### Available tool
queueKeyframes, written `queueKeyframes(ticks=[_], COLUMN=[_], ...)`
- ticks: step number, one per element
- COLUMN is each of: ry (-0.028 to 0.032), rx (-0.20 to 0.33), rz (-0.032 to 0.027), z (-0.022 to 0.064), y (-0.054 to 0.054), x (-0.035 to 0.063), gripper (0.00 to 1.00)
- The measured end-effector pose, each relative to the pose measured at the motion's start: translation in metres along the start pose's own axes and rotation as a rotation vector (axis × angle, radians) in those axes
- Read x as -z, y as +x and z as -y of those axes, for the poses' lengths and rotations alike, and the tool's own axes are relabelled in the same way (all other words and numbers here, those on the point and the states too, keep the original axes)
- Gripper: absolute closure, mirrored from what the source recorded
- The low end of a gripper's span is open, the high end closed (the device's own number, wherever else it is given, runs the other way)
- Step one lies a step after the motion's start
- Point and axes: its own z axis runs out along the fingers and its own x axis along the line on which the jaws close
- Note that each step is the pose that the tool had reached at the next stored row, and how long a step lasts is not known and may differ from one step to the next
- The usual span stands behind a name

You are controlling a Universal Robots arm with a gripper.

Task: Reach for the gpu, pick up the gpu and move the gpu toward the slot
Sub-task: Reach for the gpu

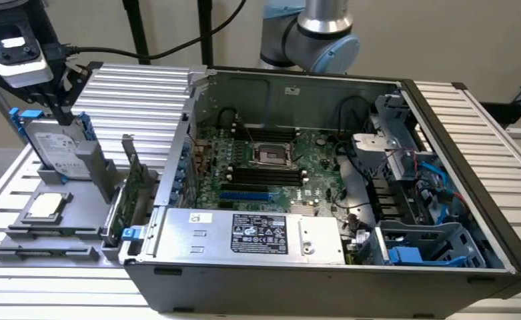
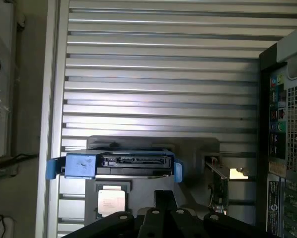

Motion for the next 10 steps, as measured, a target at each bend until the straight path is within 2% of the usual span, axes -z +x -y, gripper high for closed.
queueKeyframes(ticks=[3, 10], ry=[0.0000, 0.0001], rx=[0.000, 0.000], rz=[0.0001, 0.0001], z=[0.0026, 0.0151], y=[-0.004, -0.032], x=[-0.0001, 0.0004], gripper=[0.89, 0.89])
